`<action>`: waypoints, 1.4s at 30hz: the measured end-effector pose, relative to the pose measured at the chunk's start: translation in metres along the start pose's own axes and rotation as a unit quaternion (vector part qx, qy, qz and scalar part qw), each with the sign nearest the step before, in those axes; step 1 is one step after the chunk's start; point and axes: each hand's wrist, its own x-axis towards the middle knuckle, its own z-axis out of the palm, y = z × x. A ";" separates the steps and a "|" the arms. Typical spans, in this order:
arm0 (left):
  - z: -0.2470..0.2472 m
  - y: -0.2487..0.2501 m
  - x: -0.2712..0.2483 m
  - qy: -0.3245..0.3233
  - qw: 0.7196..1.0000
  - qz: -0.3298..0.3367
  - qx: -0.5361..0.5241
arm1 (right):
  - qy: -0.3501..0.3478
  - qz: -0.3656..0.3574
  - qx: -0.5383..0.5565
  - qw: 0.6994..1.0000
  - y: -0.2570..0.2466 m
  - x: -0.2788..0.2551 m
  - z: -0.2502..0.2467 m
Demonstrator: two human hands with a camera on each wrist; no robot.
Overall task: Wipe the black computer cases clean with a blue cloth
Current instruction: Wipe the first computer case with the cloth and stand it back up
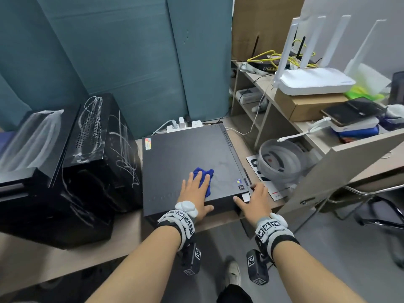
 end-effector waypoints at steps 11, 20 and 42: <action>0.004 0.007 0.002 -0.009 0.998 -0.043 0.042 | -0.063 0.131 0.060 0.988 0.007 0.000 0.006; 0.006 0.010 0.005 -0.004 0.997 -0.055 0.052 | -0.086 0.115 0.070 0.987 0.012 0.013 0.004; -0.061 0.008 -0.001 0.088 0.984 -0.132 -0.075 | -0.002 -0.101 0.028 0.994 -0.112 0.044 -0.104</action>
